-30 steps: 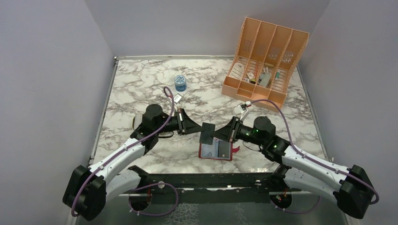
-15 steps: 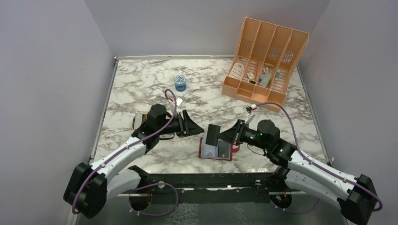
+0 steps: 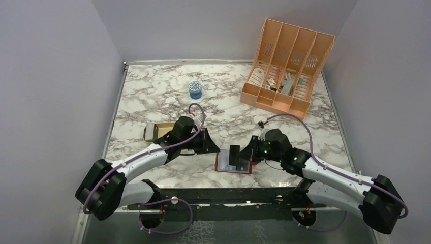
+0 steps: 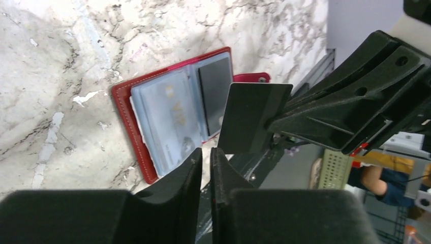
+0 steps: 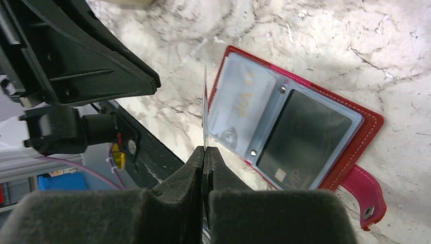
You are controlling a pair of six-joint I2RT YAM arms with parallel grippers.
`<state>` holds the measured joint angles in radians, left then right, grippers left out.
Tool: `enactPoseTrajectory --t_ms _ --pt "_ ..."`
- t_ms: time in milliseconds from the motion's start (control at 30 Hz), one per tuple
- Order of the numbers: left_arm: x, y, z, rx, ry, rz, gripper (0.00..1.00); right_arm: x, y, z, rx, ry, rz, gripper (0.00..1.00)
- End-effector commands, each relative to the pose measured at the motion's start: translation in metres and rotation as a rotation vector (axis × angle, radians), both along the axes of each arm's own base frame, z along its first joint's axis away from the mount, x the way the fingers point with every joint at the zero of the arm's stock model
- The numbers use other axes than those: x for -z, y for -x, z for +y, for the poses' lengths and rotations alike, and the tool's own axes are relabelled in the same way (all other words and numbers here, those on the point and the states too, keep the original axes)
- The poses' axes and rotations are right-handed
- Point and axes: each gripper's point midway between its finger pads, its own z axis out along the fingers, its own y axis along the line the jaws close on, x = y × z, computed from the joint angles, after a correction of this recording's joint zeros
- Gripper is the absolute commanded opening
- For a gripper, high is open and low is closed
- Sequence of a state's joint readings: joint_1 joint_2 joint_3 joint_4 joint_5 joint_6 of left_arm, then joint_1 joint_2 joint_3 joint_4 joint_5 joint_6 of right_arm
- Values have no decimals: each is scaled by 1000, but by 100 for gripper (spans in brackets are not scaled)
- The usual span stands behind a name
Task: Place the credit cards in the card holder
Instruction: Insert the credit card into the card holder.
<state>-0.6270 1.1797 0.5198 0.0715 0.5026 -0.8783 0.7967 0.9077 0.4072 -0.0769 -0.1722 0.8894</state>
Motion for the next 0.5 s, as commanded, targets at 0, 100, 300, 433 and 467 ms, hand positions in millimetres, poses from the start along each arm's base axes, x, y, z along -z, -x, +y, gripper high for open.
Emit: enactPoseTrajectory --t_ms 0,100,300,433,467 --pt "17 -5 -1 -6 -79 -36 10 12 1 4 -60 38 26 1" --pt "30 -3 -2 -10 -125 -31 4 18 0 4 -86 48 49 1" --pt "55 3 -7 -2 -188 -6 0 31 1 -3 -124 69 81 1" --pt "70 9 -13 23 -218 20 1 36 -2 -13 -134 66 108 1" --pt "74 10 -13 21 -226 28 1 36 -2 -14 -137 59 112 1"
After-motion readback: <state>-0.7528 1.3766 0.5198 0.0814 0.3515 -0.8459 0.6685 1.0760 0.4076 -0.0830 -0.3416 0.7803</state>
